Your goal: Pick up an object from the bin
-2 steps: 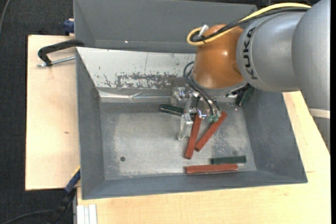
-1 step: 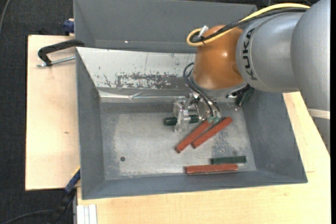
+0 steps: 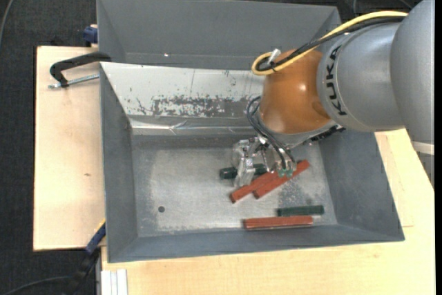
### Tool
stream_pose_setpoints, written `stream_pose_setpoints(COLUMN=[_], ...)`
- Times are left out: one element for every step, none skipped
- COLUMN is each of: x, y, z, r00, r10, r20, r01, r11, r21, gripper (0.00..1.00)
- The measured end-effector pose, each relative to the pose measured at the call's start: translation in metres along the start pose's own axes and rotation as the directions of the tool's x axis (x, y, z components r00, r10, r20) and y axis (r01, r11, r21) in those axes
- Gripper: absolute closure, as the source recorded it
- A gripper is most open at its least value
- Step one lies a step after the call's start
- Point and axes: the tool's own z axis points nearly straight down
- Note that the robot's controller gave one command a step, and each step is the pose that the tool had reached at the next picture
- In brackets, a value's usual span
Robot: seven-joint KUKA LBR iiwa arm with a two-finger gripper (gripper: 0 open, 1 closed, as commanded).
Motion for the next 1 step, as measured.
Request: stream_pose_setpoints(x=[-0.0095], y=[0.0411], z=[-0.1957], r00=[0.953], r10=[-0.303], r20=[0.014], r01=[0.303], r11=[0.953], r21=[0.003], gripper=[1.00])
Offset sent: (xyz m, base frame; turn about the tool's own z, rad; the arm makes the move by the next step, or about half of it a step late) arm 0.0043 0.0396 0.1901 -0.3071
